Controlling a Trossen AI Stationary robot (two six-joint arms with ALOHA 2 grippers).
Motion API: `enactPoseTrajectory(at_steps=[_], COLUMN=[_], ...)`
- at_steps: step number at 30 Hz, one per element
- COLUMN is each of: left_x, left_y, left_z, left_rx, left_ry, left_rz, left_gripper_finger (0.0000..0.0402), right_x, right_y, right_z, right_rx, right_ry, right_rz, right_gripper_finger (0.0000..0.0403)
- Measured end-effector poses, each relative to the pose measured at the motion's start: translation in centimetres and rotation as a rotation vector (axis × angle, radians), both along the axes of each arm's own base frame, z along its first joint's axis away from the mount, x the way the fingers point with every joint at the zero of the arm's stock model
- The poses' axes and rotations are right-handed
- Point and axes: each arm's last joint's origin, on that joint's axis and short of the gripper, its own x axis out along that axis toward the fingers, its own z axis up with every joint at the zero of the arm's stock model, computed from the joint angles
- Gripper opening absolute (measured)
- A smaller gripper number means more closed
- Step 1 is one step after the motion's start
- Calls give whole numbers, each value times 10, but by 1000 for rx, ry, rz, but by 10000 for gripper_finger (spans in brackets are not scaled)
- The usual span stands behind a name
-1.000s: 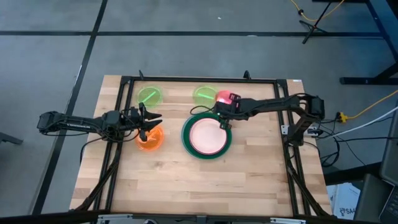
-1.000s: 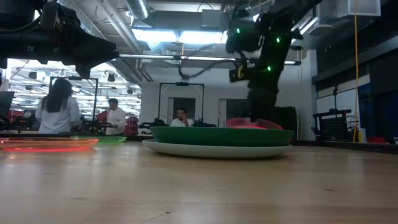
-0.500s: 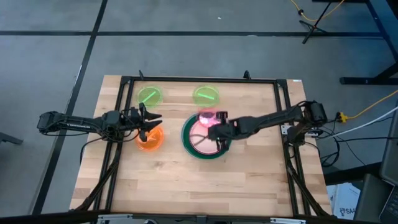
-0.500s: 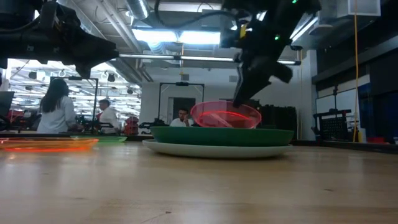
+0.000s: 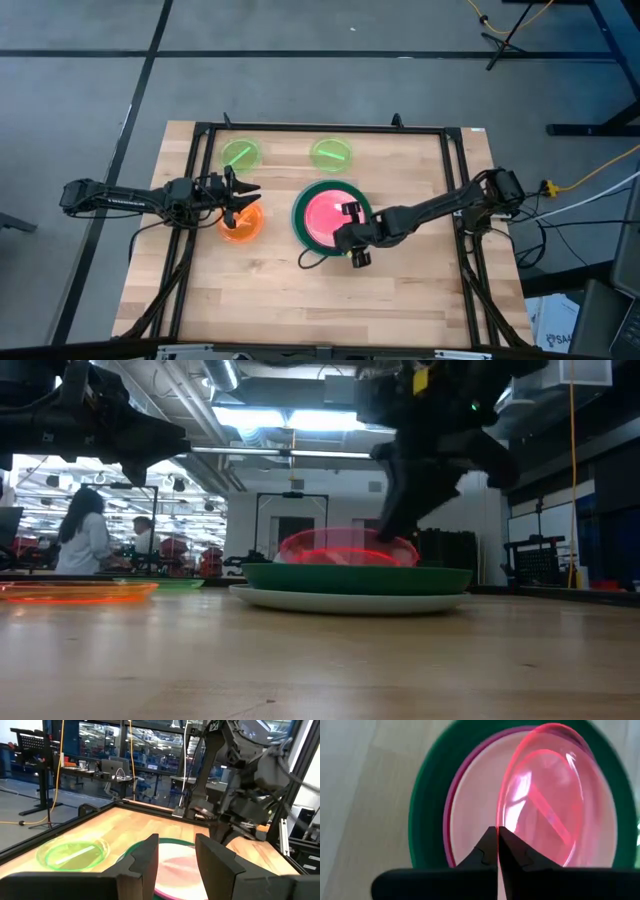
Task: Stack plastic plates
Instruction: Stack the light pink plate on the white plate, then stack the orange plate on the light pink plate
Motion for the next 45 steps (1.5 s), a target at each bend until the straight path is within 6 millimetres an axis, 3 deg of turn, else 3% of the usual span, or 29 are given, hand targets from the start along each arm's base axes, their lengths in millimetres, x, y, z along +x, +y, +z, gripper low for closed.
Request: enactPoseTrajectory(at_steps=[7, 17, 21, 28, 36, 42, 45], left_x=[0, 1, 3, 17, 35, 45, 54], left_y=[0, -1, -1, -4, -14, -23, -32], left_z=[0, -1, 3, 23, 23, 28, 35], left_rx=[0, 20, 20, -9, -19, -53, -57], left_ry=[4, 16, 39, 164, 498, 684, 711], left_rz=[1, -33, -34, -54, -74, -47, -71], left_gripper_finger=[123, 123, 123, 123, 123, 123, 123], right_x=[7, 6, -2, -34, -71, -86, -90], right_y=[0, 1, 1, -6, -15, -20, -21], right_z=[-8, -5, -2, -8, -8, -15, -18], right_rx=[41, 44, 78, 129, 236, 262, 262], right_ry=[-68, -78, -71, -189, -530, -862, -949], right_rz=[-81, -85, -78, -77, -77, -26, -6], right_gripper_finger=[8, 145, 174, 172, 166, 166, 166])
